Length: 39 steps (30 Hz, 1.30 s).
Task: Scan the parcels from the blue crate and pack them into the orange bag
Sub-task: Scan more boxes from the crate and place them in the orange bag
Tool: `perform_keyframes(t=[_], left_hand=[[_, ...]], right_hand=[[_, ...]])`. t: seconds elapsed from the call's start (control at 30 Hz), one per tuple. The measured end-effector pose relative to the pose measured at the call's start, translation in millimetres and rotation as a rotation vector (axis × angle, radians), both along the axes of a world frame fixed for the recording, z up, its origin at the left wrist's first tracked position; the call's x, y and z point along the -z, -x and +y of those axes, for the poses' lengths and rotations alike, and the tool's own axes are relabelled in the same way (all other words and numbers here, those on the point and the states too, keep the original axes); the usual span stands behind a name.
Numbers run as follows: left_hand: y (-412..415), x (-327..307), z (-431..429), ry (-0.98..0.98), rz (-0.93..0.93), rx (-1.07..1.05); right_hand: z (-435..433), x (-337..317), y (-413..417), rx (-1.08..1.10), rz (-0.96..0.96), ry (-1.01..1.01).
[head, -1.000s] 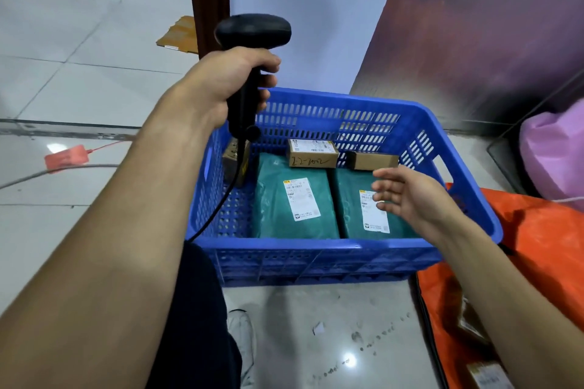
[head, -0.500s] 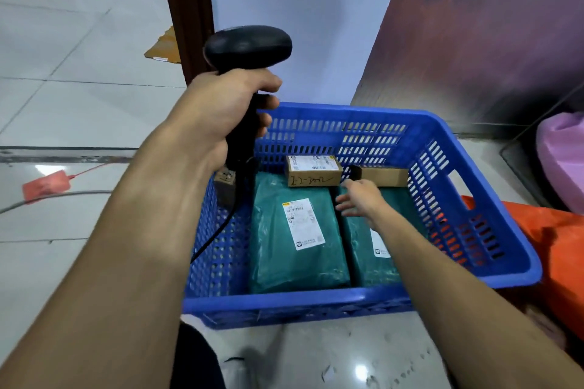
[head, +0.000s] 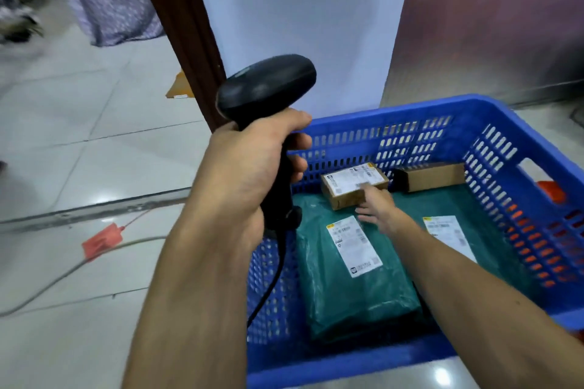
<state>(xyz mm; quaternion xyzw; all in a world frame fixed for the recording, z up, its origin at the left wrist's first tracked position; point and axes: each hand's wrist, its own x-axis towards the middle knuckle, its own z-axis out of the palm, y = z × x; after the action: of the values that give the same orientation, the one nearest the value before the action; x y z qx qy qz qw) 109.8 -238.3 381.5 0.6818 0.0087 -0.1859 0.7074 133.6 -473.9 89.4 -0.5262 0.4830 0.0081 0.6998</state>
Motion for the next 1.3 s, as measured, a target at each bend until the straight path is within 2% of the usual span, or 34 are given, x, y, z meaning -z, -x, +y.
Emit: perform_keyframes(t=[0.13, 0.43, 0.57, 0.73, 0.97, 1.1, 1.3], left_hand=[[1.5, -0.2, -0.4, -0.010, -0.009, -0.012], [2.4, -4.1, -6.5, -0.004, -0.044, -0.023], [3.5, -7.1, -9.6, 0.013, -0.048, -0.020], [7.8, -9.1, -15.0, 0.050, 0.022, 0.013], [27.0, -17.0, -36.3, 0.158, 0.167, 0.185], [57.3, -24.7, -55.2, 0.189, 0.183, 0.344], [110.1, -25.3, -64.4, 0.103, 0.080, 0.371]], right_hand=[[0.9, -1.1, -12.3, 0.167, 0.026, -0.048], [-1.4, -12.4, -9.3, 0.235, 0.026, -0.012], [-5.4, -29.5, 12.5, 0.254, 0.008, 0.133], [-18.6, -62.7, 47.2, 0.170, -0.029, 0.305], [-32.7, -134.5, 132.7, 0.066, -0.165, 0.439], [-42.1, -176.9, 197.8, -0.019, -0.176, 0.639], [-38.4, -241.3, 297.3, 0.083, -0.260, 0.558]])
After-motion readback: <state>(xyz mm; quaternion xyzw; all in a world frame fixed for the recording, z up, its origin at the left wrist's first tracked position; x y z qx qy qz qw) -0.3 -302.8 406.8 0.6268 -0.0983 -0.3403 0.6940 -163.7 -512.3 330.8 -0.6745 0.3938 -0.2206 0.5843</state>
